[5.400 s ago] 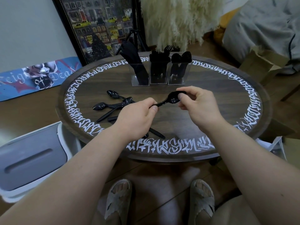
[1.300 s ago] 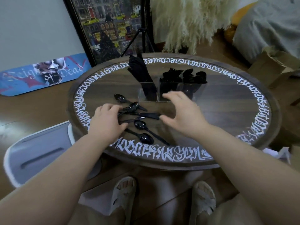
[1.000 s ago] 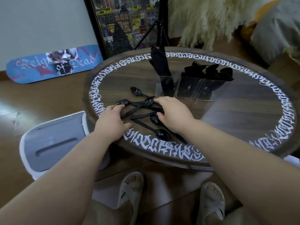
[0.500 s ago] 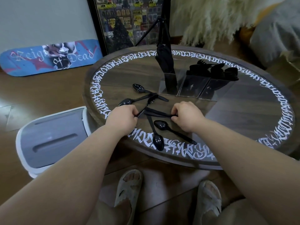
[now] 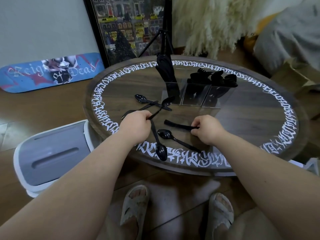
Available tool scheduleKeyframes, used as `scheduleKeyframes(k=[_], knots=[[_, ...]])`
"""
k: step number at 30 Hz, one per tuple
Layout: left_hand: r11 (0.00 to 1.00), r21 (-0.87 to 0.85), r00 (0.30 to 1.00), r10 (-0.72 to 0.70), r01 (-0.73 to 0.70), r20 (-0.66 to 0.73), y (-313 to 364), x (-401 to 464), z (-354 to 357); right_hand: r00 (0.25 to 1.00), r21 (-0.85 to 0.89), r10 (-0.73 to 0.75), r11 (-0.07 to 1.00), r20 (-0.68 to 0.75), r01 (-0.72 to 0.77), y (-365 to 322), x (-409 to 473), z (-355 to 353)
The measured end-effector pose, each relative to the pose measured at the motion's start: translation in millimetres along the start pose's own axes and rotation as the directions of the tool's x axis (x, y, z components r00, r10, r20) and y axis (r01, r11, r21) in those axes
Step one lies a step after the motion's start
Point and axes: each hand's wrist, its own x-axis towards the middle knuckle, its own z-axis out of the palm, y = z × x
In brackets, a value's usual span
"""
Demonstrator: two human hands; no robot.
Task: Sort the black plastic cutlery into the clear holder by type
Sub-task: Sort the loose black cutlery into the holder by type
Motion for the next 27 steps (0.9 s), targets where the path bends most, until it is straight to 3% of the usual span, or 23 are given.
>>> scheduleKeyframes(k=[6, 10, 16, 21, 27], knots=[[0.991, -0.137, 0.998, -0.005, -0.003, -0.057, 27, -5, 2, 1.0, 0.288, -0.002, 0.957, -0.031, 0.011, 18, -26, -29], [0.99, -0.135, 0.998, 0.033, -0.04, -0.05, 41, -10, 6, 1.0, 0.472, 0.007, 0.882, 0.025, -0.018, 26, -40, -39], [0.979, -0.054, 0.979, 0.197, -0.195, 0.05, 57, -16, 18, 0.982, 0.436, -0.09, 0.9, 0.167, 0.008, 29, -43, -43], [0.971, -0.131, 0.972, 0.213, -0.2, 0.095, 60, -9, 26, 0.989, 0.553, -0.11, 0.833, 0.098, 0.038, 32, -41, -45], [0.98, -0.136, 0.987, 0.152, -0.143, 0.056, 57, -2, 32, 0.982, 0.664, 0.023, 0.734, 0.187, -0.144, 52, -45, -52]])
